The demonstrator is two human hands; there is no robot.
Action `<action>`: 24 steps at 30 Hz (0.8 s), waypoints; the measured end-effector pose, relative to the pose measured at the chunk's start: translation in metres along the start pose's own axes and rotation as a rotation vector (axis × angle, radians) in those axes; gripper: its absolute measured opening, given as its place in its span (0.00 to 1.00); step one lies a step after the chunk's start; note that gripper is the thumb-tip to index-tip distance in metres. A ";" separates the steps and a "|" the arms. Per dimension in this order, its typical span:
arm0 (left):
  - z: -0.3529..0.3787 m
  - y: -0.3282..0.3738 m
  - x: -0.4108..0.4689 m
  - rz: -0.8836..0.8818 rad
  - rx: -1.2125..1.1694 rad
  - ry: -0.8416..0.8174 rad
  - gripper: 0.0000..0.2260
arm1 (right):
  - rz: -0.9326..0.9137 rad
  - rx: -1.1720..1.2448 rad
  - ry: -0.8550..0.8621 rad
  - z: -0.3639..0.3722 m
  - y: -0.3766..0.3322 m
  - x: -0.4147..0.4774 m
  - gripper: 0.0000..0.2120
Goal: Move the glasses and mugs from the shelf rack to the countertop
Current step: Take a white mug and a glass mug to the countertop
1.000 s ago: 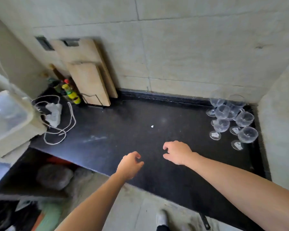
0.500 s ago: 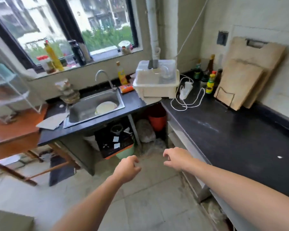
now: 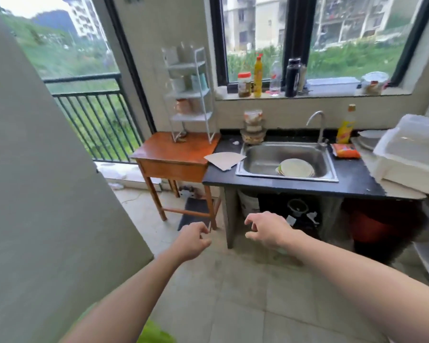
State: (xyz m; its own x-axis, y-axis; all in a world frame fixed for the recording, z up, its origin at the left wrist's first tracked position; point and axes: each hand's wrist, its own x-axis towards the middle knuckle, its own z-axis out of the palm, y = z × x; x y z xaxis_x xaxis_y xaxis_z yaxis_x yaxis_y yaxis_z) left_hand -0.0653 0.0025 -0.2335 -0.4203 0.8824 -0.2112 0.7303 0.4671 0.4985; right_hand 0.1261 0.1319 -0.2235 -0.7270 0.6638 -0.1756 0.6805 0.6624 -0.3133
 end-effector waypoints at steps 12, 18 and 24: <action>-0.111 -0.076 0.154 -0.190 -0.125 0.132 0.07 | -0.213 0.025 0.003 -0.045 -0.065 0.253 0.17; -0.168 -0.092 0.235 -0.216 -0.190 0.219 0.09 | -0.267 0.043 0.071 -0.087 -0.082 0.366 0.19; -0.217 -0.128 0.321 -0.193 -0.181 0.234 0.09 | -0.280 0.048 0.105 -0.103 -0.106 0.465 0.19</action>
State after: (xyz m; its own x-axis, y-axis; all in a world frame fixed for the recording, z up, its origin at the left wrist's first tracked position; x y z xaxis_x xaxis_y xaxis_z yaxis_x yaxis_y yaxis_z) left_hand -0.4106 0.2140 -0.1827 -0.6688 0.7322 -0.1284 0.5265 0.5885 0.6136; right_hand -0.2751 0.4060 -0.1757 -0.8705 0.4917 0.0201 0.4481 0.8090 -0.3804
